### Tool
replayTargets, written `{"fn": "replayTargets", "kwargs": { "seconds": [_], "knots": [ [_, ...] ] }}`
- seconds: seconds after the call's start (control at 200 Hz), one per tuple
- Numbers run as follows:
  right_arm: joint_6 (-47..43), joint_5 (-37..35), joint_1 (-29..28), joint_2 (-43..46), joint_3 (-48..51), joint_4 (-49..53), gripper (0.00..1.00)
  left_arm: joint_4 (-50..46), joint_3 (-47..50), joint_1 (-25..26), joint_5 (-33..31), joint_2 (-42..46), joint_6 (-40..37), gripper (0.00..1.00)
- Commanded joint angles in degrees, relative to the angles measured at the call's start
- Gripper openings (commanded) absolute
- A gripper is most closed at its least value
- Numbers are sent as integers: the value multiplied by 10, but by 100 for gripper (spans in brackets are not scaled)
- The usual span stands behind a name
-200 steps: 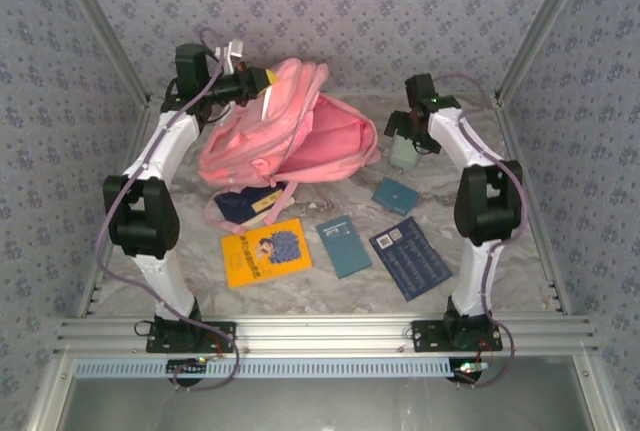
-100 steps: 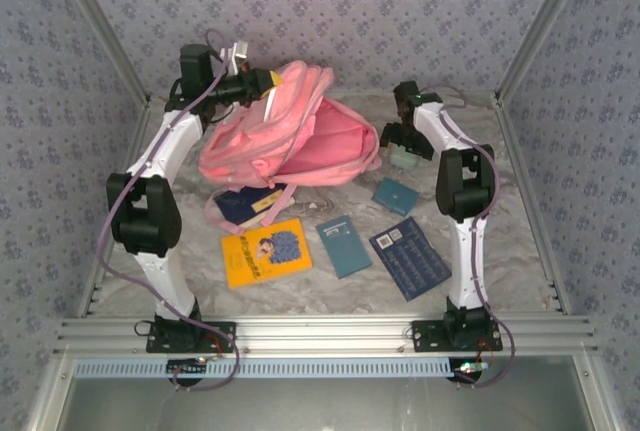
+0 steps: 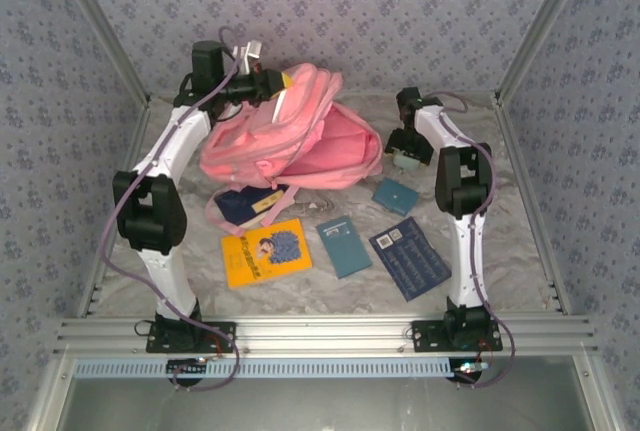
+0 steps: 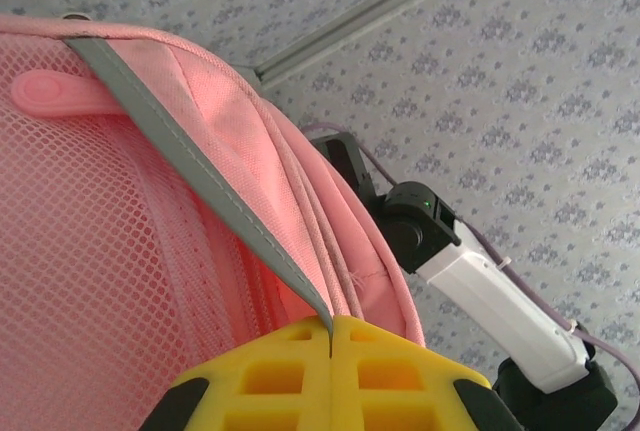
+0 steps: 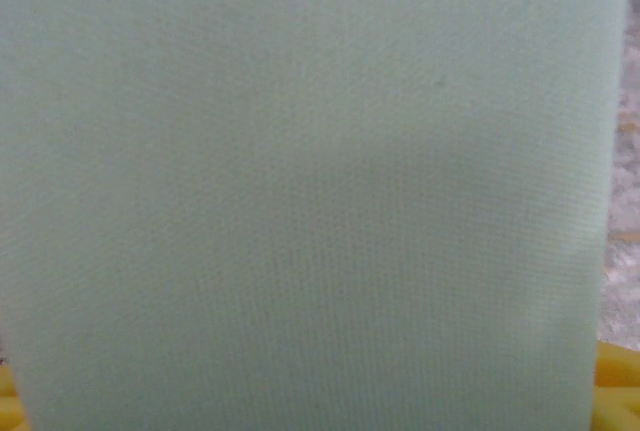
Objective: Pack the student bag
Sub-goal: Pick up the loose stationery from the top-right of the table, then place the loose stationery in the student bag.
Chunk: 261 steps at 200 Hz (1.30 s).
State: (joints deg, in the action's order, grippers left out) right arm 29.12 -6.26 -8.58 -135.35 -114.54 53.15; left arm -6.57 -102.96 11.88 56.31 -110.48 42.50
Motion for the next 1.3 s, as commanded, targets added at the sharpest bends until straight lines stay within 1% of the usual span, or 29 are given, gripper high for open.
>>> {"fn": "replayTargets", "kwargs": {
  "seconds": [0.0,0.04,0.06,0.15,0.265,0.335,0.425,0.465,0.535,0.615,0.71,0.829,0.944,0.979,0.994,1.024,1.084,1.169,1.299],
  "knots": [
    [9,-12,2,69,35,-13,73,-1,-76,18,47,15,-56,0],
    [12,-10,2,81,46,-17,71,-19,-85,24,46,10,-64,0],
    [14,-10,3,88,49,-17,70,-26,-104,27,46,8,-68,0],
    [22,-23,5,123,78,-16,68,-58,-130,40,45,3,-89,0],
    [38,-40,5,213,149,-42,67,-83,-146,47,44,1,-106,0],
    [49,-36,3,273,196,-60,67,-103,-171,53,64,-9,-116,0],
    [62,-28,0,348,252,-67,67,-182,-218,65,70,-23,-172,0],
    [64,-23,-1,384,277,-69,67,-203,-228,68,68,-25,-188,0],
    [65,-26,1,445,319,-72,67,-203,-228,70,71,-27,-189,0],
    [60,-49,3,509,357,-72,67,-205,-228,71,76,-30,-189,0],
    [60,-32,3,572,392,-92,66,-203,-221,75,82,-29,-193,0],
    [60,57,-25,620,425,-98,65,-189,-215,77,93,-30,-186,0],
    [39,127,-76,642,450,-92,63,-178,-212,77,100,-29,-181,0],
    [33,145,-94,650,457,-105,63,-175,-212,79,102,-30,-179,0],
    [32,156,-101,653,479,-110,63,-174,-212,79,103,-31,-179,0],
    [33,176,-116,656,493,-128,63,-172,-212,80,105,-31,-178,0],
    [35,231,-133,652,508,-160,63,-168,-213,84,110,-35,-177,0],
    [51,285,-144,640,517,-215,63,-167,-213,91,121,-38,-180,0],
    [65,338,-145,584,490,-269,63,-171,-211,98,135,-36,-191,0]
  ]
}}
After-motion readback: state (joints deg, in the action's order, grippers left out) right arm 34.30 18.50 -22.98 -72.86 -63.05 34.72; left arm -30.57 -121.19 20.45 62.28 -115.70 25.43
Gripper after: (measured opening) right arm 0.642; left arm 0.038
